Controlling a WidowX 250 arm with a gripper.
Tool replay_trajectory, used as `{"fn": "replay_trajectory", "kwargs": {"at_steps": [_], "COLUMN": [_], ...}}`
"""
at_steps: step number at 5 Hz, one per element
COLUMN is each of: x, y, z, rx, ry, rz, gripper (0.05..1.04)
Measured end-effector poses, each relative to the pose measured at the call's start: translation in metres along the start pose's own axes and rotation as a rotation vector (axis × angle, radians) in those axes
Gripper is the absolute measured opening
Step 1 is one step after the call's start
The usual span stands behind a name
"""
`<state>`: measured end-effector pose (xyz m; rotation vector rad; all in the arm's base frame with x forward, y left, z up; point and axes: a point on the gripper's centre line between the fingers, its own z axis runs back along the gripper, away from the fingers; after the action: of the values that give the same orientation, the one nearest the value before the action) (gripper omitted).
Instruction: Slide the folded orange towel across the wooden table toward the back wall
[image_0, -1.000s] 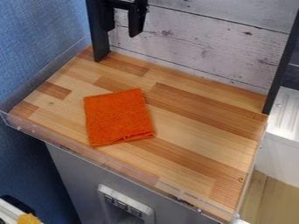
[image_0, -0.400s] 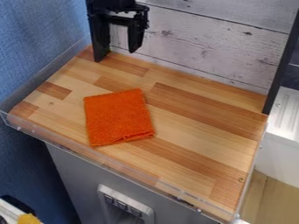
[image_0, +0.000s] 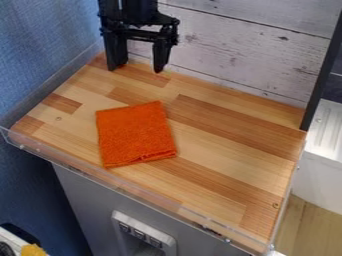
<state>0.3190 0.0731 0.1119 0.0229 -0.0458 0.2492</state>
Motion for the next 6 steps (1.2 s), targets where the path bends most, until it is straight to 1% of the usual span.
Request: {"fn": "replay_trajectory", "kwargs": {"at_steps": [1, 2, 3, 4, 5, 6], "x": [-0.014, -0.022, -0.030, -0.038, -0.047, -0.049], "y": [-0.004, -0.007, -0.008, -0.013, -0.015, -0.015], "z": [0.006, 0.010, 0.001, -0.012, -0.029, -0.044], "rx": [0.008, 0.010, 0.012, 0.011, 0.010, 0.008], "ry": [-0.015, -0.016, 0.010, 0.020, 0.042, 0.060], "rz": [0.042, 0.076, 0.103, 0.117, 0.136, 0.132], "gripper": [0.995, 0.955, 0.676, 0.373, 0.157, 0.064]}}
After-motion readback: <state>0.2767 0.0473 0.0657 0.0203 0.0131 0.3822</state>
